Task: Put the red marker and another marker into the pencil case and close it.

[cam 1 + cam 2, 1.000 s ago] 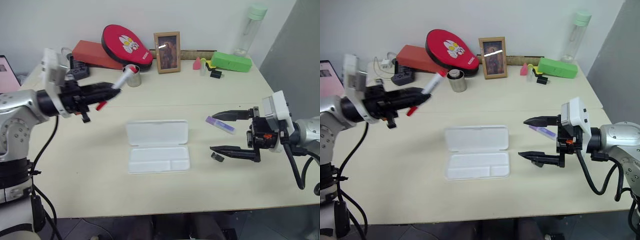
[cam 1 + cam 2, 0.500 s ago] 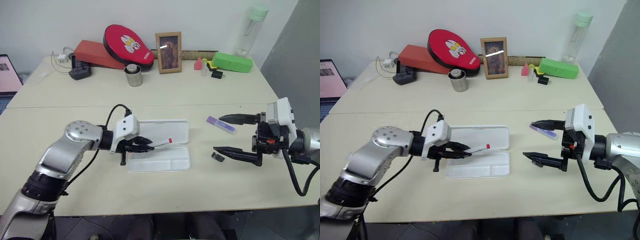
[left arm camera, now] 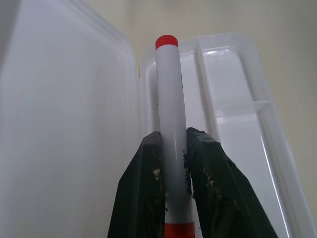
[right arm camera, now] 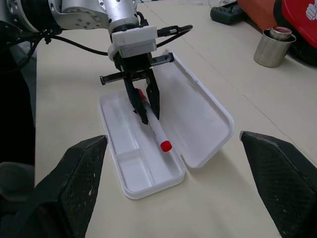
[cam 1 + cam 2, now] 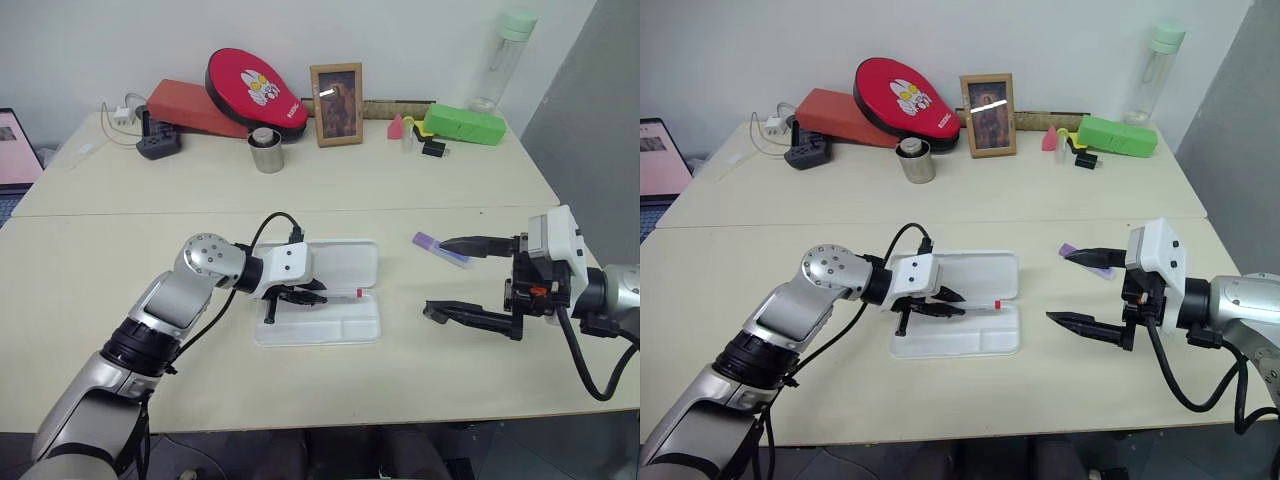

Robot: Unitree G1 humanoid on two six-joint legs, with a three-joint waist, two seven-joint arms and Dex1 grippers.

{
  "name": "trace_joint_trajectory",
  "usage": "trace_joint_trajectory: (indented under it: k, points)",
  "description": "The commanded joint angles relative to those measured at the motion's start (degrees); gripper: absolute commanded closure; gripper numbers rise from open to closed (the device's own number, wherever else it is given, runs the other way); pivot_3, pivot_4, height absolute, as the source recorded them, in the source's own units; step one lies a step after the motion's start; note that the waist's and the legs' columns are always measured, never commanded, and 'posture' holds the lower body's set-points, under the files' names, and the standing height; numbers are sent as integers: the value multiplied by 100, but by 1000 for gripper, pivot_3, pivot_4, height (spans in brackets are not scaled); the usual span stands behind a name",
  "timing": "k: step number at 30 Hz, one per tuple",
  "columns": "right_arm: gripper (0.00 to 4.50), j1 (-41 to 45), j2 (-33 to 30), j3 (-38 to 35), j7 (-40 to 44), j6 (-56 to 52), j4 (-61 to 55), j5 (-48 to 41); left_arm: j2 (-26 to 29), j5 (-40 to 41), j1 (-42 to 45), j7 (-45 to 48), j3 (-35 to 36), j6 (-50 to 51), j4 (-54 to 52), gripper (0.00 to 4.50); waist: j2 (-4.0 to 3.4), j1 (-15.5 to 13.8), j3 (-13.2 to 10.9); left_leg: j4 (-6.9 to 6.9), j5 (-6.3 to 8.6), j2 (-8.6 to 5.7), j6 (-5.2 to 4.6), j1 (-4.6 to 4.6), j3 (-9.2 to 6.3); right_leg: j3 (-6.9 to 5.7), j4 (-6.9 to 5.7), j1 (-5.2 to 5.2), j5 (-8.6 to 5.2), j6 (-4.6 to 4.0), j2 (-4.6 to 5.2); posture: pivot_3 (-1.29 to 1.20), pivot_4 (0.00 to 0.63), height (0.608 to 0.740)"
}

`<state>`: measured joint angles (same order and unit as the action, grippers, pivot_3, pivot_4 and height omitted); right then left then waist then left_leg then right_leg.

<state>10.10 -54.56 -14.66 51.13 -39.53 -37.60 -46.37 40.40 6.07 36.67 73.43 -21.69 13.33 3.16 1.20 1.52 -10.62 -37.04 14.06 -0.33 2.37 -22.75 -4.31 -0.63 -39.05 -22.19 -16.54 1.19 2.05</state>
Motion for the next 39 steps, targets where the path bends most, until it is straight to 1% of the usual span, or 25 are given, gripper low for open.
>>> trace_joint_trajectory:
  k: [1, 5, 7, 9, 11, 12, 13, 16, 17, 18, 20, 21, 22, 24, 26, 27, 29, 30, 33, 36, 39]
  points:
    - [0, -58, -10, -240, -86, 31, -236, -121, -85, -78, 171, 133, -27, -68, -3, 4085, 0, 0, 0, 0, 0, 0, 0, 0, -1, 0, 0, 0, 0, 0, 0, 0, 150, 740]
    - [0, -130, -9, -266, -151, 22, -284, -154, -125, -73, 160, 184, 2, 65, -50, 4085, 0, 1, 0, 0, 0, 0, 0, 0, -1, 1, 0, 0, 0, 0, 0, 0, 150, 740]
    - [0, -173, -12, -288, -179, 20, -306, -175, -128, -61, 122, 200, 8, 161, -113, 3382, 0, -1, 0, 0, 0, 1, 0, -1, -3, 1, 0, 1, 0, 0, 0, 0, 150, 740]
    - [0, -197, -24, -303, -191, 26, -319, -193, -126, -74, 101, 205, 13, 203, -134, 3101, 0, -1, 0, -1, 0, 1, 0, -1, -2, 1, 0, 1, 0, 0, 0, 0, 150, 740]
    - [0, -196, -36, -303, -198, 36, -308, -203, -133, -83, 98, 186, 32, 236, -142, 2641, 0, 1, 0, -1, 0, 1, 0, 0, -2, 0, 0, 1, 0, 0, 0, 0, 150, 740]
    - [0, -192, -41, -302, -199, 39, -300, -208, -138, -75, 96, 183, 43, 257, -150, 2574, 0, 1, 0, -1, 0, 1, 0, 0, -2, 0, -1, 1, 0, 0, 0, 0, 150, 740]
    - [0, -178, -50, -296, -191, 45, -283, -205, -142, -59, 93, 183, 54, 293, -184, 2290, 0, 1, 0, -1, 0, 1, 0, 0, -3, 0, -1, 1, 0, 0, 0, 0, 150, 740]
    - [0, -141, -63, -289, -166, 59, -247, -216, -151, 5, 68, 182, 84, 412, -309, 1688, 0, 1, 0, -1, 0, 1, 0, 0, -3, 0, 0, 1, 0, 0, 0, 0, 150, 740]
    - [0, -116, -64, -262, -160, 66, -222, -202, -161, 75, 58, 187, 117, 510, -387, 1541, 0, 1, 0, -1, 0, 1, 0, -1, -3, 0, 0, 1, 0, 0, 0, 0, 150, 740]
    - [0, -97, -57, -229, -152, 75, -194, -186, -182, 192, 39, 195, 171, 640, -508, 1203, 0, 1, 0, -1, 0, 1, 0, -1, -3, 1, 0, 1, 0, 0, 0, 0, 150, 740]
    - [0, -72, -32, -177, -149, 90, -142, -156, -225, 455, -3, 202, 282, 936, -765, 780, 0, 3, 0, -1, 0, 2, 0, -1, -4, 1, 0, 1, 0, 0, 0, 0, 150, 740]
    - [0, -74, -19, -164, -151, 87, -113, -150, -238, 543, -23, 199, 318, 1043, -874, 675, 0, 2, 0, -1, 0, 2, 0, -1, -4, 1, 0, 1, 0, 0, 0, 0, 150, 740]
    - [0, -75, -12, -157, -151, 84, -93, -147, -240, 594, -35, 190, 336, 1119, -948, 340, 0, 2, 0, -1, 0, 3, 0, -1, -4, 1, 0, 1, 0, 0, 0, 0, 150, 740]
    - [0, -103, 12, -152, -167, 80, -12, -119, -303, 842, -65, 159, 431, 1393, -1150, 37, 0, 5, 0, -1, 0, 3, 0, 0, -3, 2, 0, 1, 0, 0, 0, 0, 150, 740]
    - [0, -97, 51, -142, -204, 90, 114, -69, -385, 1098, -83, 87, 537, 1653, -1340, 14, 0, 5, 0, -1, 0, 3, 0, 1, -3, 2, -1, 1, 0, 0, 0, 0, 150, 740]
    - [0, -40, 75, -34, -278, 125, 326, 123, -496, 1350, -100, 5, 666, 1842, -1481, 14, 0, 5, 0, -1, 0, 3, 0, 0, -4, 2, -1, 2, 0, 0, 0, 0, 150, 740]
    - [0, 189, 142, 352, -555, 245, 964, 775, -754, 1666, -150, -262, 889, 2047, -1655, 14, 1, 7, 0, -4, 0, 4, 0, 0, -4, 2, -1, 4, 0, 0, 1, 0, 150, 740]
    - [0, 307, 167, 564, -644, 357, 1319, 1128, -881, 1681, -173, -436, 935, 2045, -1687, 14, 0, 8, 0, -5, 0, 3, 0, 2, -1, 3, -1, 4, 1, 1, 2, 0, 150, 740]
    - [0, 651, 273, 1001, -687, 568, 2102, 1725, -1166, 1694, -195, -880, 1014, 2074, -1695, 14, 1, 11, 0, -5, -1, 2, 1, 6, 1, 6, -1, 7, 2, 4, 6, 0, 150, 740]
    - [0, 1156, 458, 1411, -472, 867, 2967, 2171, -1459, 1821, -177, -1202, 1116, 2082, -1681, 14, 0, 32, 0, -5, -1, 2, 1, 8, 7, 9, -3, 4, 3, 3, 0, 0, 150, 740]
    - [0, 1866, 706, 1845, -267, 1250, 4289, 2727, -1749, 1877, -70, -1490, 1271, 1937, -1587, 14, 0, 40, 0, -5, -1, 2, 1, 10, 10, 11, -4, 3, 3, 3, -1, 0, 150, 740]
